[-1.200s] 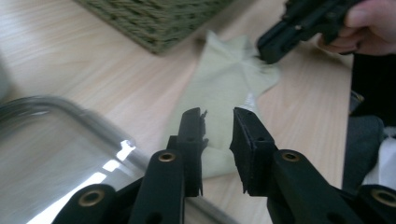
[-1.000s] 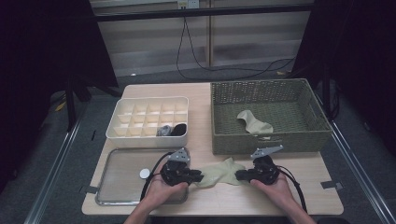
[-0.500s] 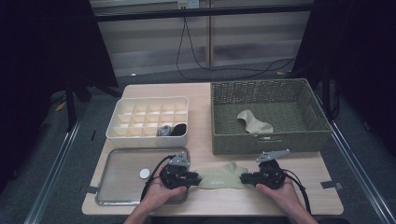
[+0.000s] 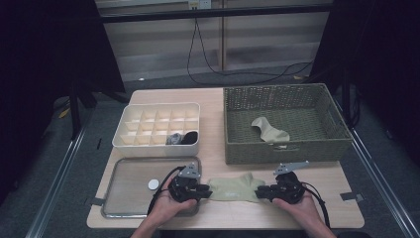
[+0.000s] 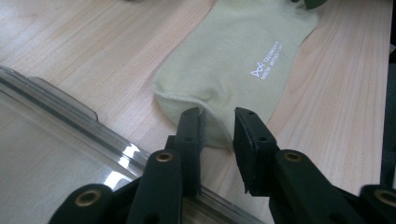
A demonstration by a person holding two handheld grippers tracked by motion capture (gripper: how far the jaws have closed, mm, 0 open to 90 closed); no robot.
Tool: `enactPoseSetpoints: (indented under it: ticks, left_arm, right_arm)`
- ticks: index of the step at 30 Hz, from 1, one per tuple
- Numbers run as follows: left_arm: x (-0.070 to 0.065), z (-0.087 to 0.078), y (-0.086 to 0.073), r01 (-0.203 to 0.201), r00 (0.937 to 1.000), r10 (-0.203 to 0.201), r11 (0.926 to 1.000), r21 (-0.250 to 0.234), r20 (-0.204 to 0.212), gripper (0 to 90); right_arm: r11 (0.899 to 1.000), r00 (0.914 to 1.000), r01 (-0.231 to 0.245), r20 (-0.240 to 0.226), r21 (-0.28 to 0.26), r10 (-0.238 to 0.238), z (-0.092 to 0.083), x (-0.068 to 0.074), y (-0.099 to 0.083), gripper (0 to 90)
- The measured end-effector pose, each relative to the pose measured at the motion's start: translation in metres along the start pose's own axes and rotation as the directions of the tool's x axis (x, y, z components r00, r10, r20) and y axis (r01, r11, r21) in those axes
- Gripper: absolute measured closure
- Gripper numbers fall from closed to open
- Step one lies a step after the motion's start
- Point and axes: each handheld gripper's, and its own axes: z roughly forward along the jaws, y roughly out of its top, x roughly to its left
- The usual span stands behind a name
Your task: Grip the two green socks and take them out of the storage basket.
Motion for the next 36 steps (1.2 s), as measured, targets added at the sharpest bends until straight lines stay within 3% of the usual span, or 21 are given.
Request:
enactPoseSetpoints:
  ticks: [8, 9, 10, 11, 15, 20, 21, 27, 31, 36]
  left_arm:
    - [-0.005, 0.007, 0.005, -0.007, 0.9994, 0.007, 1.0000, 0.006, 0.035, 81.4]
    - [-0.006, 0.007, 0.006, -0.016, 0.9997, 0.015, 0.9997, 0.019, 0.019, 81.6]
    - [-0.007, 0.008, 0.005, -0.009, 0.9991, 0.009, 0.9999, 0.011, 0.042, 81.7]
    - [-0.009, 0.008, 0.006, -0.023, 0.9989, 0.022, 0.9992, 0.031, 0.042, 81.8]
    - [-0.012, 0.009, 0.006, -0.022, 0.9982, 0.020, 0.9993, 0.029, 0.057, 81.9]
    - [-0.013, 0.010, 0.006, -0.020, 0.9968, 0.018, 0.9994, 0.026, 0.077, 82.5]
    - [-0.013, 0.012, 0.005, -0.014, 0.9963, 0.013, 0.9999, 0.007, 0.084, 82.5]
    - [-0.018, 0.011, 0.006, -0.022, 0.9934, 0.019, 0.9995, 0.022, 0.113, 82.5]
    - [-0.015, 0.008, 0.005, -0.010, 0.9931, 0.009, 0.9999, 0.006, 0.117, 79.8]
    - [-0.013, 0.000, 0.005, 0.015, 0.9948, -0.012, 0.9995, -0.028, 0.101, 67.8]
  right_arm:
    - [0.999, 0.9999, -0.003, -0.011, -0.051, 0.002, 0.000, 0.000, 0.008, 74.5]
    - [0.999, 0.9999, 0.003, -0.013, -0.045, -0.004, 0.003, 0.000, 0.010, 74.7]
    - [0.999, 0.9999, 0.005, -0.014, -0.038, -0.005, 0.004, 0.000, 0.010, 74.8]
    - [1.000, 0.9999, 0.009, -0.013, -0.029, -0.009, 0.006, 0.000, 0.010, 74.9]
    - [1.000, 1.0000, 0.008, -0.003, -0.001, -0.008, 0.010, -0.001, 0.008, 75.6]
    - [1.000, 1.0000, -0.001, 0.007, -0.005, 0.001, 0.007, -0.004, 0.007, 76.1]
    - [1.000, 0.9999, -0.003, 0.010, -0.004, 0.003, 0.007, -0.005, 0.007, 76.1]
    - [1.000, 0.9998, -0.014, 0.013, -0.005, 0.014, 0.004, -0.009, 0.006, 75.8]
    - [1.000, 0.9998, -0.021, -0.004, -0.021, 0.021, 0.002, -0.008, 0.007, 73.8]
    - [0.998, 0.9996, -0.015, -0.025, -0.060, 0.013, -0.004, -0.004, 0.010, 70.8]
